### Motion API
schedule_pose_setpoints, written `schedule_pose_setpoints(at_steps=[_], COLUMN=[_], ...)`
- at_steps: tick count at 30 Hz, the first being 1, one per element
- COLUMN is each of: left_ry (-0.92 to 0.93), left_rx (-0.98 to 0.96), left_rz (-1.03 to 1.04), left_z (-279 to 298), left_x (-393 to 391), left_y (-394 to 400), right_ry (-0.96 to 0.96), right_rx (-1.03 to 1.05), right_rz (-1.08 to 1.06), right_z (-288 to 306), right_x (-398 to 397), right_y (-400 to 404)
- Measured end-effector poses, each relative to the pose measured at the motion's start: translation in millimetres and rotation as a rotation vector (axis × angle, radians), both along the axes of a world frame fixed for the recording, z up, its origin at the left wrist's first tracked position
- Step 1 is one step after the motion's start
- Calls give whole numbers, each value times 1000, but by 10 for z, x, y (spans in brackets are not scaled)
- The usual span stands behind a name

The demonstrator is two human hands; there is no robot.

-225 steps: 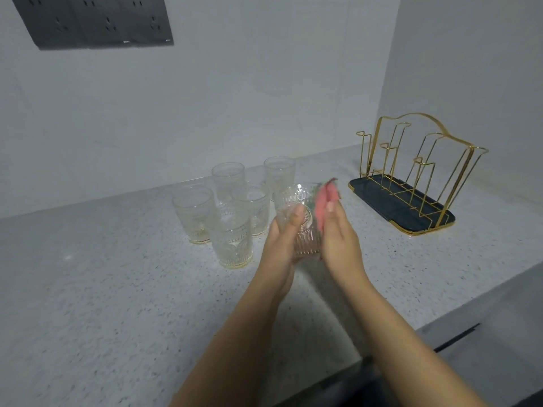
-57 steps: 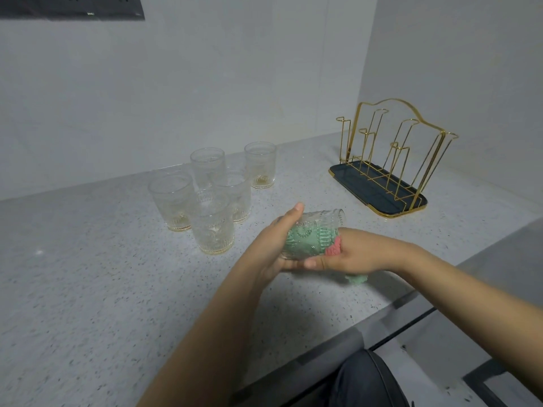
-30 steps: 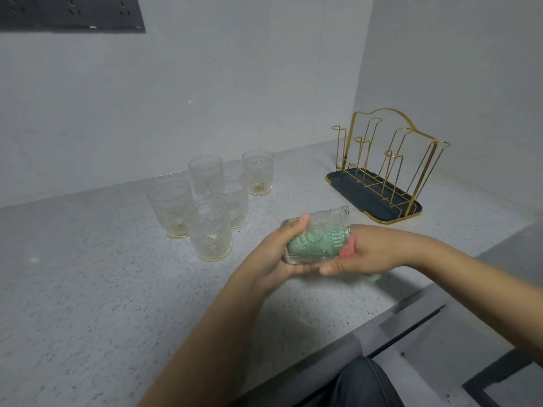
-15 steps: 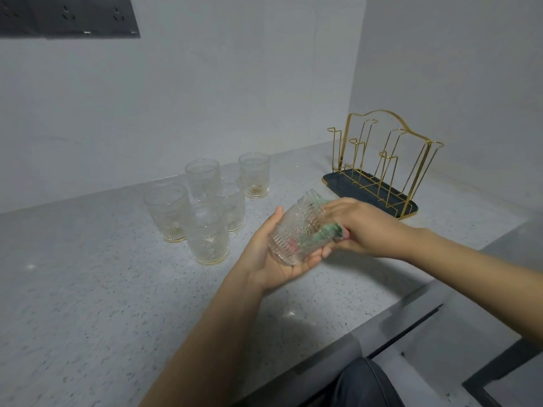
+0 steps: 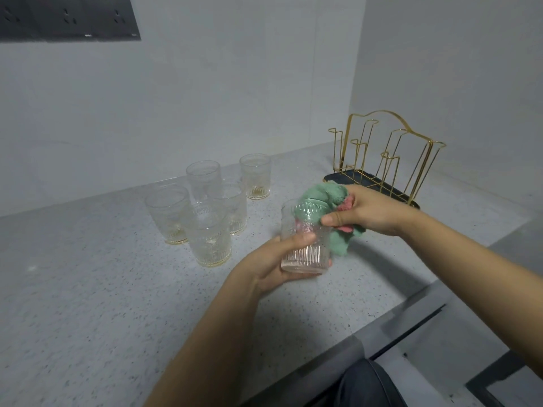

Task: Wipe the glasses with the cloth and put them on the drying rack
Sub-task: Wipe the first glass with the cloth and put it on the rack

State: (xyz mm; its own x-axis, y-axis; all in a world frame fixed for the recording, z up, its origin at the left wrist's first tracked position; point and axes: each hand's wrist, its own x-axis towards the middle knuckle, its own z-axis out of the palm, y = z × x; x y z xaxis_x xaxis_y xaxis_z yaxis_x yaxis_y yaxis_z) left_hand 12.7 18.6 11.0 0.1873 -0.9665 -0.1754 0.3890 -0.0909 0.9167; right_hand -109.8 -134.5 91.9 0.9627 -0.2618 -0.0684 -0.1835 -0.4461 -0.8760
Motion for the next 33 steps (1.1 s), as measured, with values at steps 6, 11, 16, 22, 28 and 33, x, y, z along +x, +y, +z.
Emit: schedule_pose_setpoints(at_steps=[6, 11, 16, 22, 28, 33], left_ry=[404, 461, 428, 357, 175, 200], left_rx=[-161, -188, -87, -161, -98, -139], left_rz=[293, 320, 347, 506, 577, 517], left_z=[58, 62, 18, -41, -124, -101], left_x=[-24, -86, -219, -257, -201, -315], left_y=[-72, -126, -147, -186, -197, -219], right_ry=[-462, -578, -561, -371, -257, -516], right_rx=[-157, 308, 323, 727, 679, 602], right_rz=[-625, -533, -585, -771, -765, -892], right_z=[-436, -927, -861, -618, -720, -608], right_x=[8, 88, 262, 342, 303, 335], right_y=[485, 1012, 1419, 1257, 1449, 1125])
